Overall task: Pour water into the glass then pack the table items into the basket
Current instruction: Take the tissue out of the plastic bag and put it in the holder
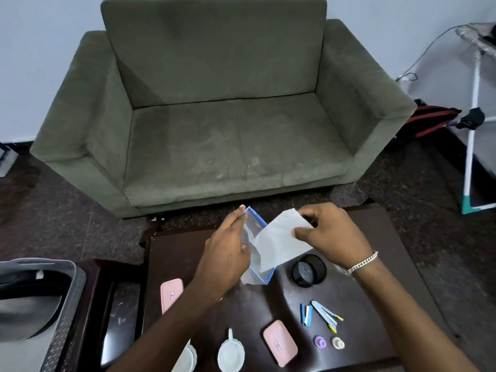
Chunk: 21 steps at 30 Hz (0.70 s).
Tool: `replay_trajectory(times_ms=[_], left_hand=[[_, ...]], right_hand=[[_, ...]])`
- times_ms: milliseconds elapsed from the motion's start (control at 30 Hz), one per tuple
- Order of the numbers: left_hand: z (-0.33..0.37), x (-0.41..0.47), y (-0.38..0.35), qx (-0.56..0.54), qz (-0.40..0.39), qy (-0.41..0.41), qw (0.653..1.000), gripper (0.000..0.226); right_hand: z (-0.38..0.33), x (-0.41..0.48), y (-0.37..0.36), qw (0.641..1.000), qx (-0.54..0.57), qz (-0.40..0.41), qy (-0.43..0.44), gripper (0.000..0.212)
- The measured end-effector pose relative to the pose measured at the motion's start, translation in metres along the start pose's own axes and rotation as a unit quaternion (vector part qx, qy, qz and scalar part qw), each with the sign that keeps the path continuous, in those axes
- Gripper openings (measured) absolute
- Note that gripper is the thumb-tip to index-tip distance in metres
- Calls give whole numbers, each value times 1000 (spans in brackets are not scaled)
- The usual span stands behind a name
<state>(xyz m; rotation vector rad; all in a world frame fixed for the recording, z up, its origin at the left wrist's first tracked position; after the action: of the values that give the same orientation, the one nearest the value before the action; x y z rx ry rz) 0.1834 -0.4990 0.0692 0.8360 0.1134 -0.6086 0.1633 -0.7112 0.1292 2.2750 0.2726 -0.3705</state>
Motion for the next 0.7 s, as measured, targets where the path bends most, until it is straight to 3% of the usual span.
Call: replay_trajectory(times_ms=[100,267,367,533,700], left_hand=[[2,3,-8,4,-14,12,1000,80],[8,10,-22,35,-33,26,998,78],[11,13,-29,48,-42,26,998,77],[16,18,-42,59,-50,22,997,76],[22,20,-52,62,-61,13,996,74]], right_hand=[[24,-13,12,1000,13,5,-11,26],[70,-37,22,996,60,42,-43,8],[95,-47,19,991,84,84,-66,9],[147,-55,8,983,33,127,-130,17],[187,-41,-24,978,8,96,-186,24]])
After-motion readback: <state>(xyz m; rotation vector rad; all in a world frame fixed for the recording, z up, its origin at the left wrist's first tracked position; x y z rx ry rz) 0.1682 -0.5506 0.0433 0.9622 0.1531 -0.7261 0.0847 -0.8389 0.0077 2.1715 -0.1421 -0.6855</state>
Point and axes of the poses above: each hand's wrist, its own x-axis towards the middle knuckle, its own y-axis out of the back of the hand, z = x × y, the point moved 2 cm from there along x, towards the middle knuckle, and after that the axes turned 15 degrees about -z, right-handed, at the moved point
